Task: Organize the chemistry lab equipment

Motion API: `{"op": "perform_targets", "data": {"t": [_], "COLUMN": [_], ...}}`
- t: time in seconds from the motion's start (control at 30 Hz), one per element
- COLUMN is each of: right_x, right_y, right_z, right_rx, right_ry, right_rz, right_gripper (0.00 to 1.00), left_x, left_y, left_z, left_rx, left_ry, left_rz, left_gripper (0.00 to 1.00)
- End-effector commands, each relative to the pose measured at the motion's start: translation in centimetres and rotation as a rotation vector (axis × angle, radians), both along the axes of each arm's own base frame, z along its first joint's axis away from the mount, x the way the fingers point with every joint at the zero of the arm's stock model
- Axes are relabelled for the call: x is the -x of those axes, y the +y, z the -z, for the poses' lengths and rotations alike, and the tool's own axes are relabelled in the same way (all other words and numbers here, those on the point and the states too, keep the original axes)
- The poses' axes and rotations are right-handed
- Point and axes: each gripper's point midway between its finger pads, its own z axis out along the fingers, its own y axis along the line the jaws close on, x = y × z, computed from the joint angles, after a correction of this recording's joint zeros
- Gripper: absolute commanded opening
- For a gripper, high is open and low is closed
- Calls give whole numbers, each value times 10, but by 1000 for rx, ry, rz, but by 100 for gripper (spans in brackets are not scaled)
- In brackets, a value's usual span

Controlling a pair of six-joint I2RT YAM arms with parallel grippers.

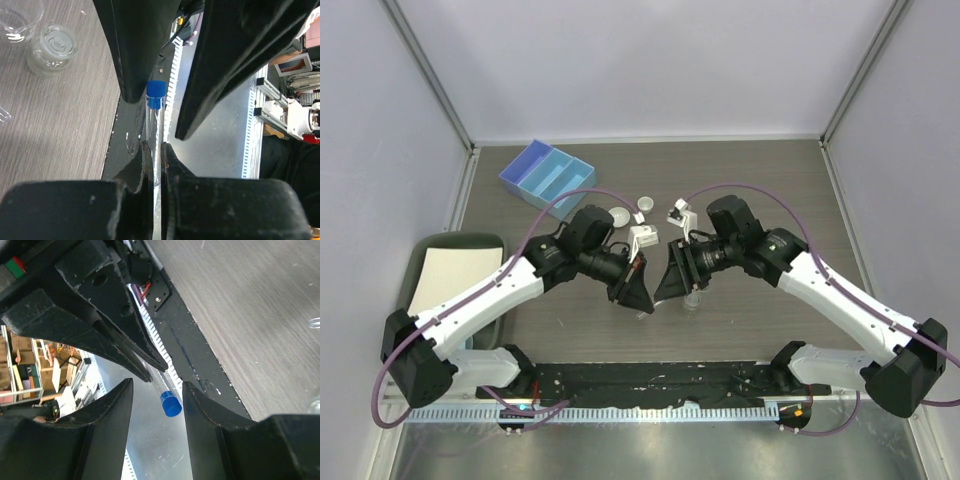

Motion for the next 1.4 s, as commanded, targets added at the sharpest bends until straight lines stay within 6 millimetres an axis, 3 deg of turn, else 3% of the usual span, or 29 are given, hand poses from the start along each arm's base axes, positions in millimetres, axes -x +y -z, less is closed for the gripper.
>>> {"op": "perform_targets", "data": {"t": [0.0, 0.23, 0.83, 0.93, 1.07, 1.17, 1.2, 1.3, 1.37], "right_x": [13, 24, 35, 36, 35, 30, 29, 20, 12], "right_y": [10, 12, 1, 0, -1, -1, -1, -1, -1], "right_z": [-18, -27, -34, -35, -34, -33, -32, -30, -21], "right_rx": [-67, -83, -81, -81, -74, -64, -57, -26, 23], "right_ry": [-25, -43, -66, -69, -72, -88, -90, -114, -104], "right_rz": [-34, -51, -49, -47, -40, -22, -15, 13, 36], "right_gripper": [49, 35, 26, 21, 1, 1, 1, 1, 1], "left_x": [11, 9, 4, 2, -1, -9, -10, -16, -21], "left_y": [0, 1, 2, 2, 2, 2, 3, 4, 5], "left_z": [-24, -24, -22, -23, -22, -18, -17, -14, -14], "left_rx": [106, 107, 96, 97, 93, 68, 63, 42, 32], "left_ry": [-35, -54, -61, -64, -67, -83, -86, -106, -124], "left_rz": [61, 47, 23, 13, 1, -40, -49, -89, -116], "left_gripper": [0, 0, 0, 0, 0, 19, 49, 100, 100]}}
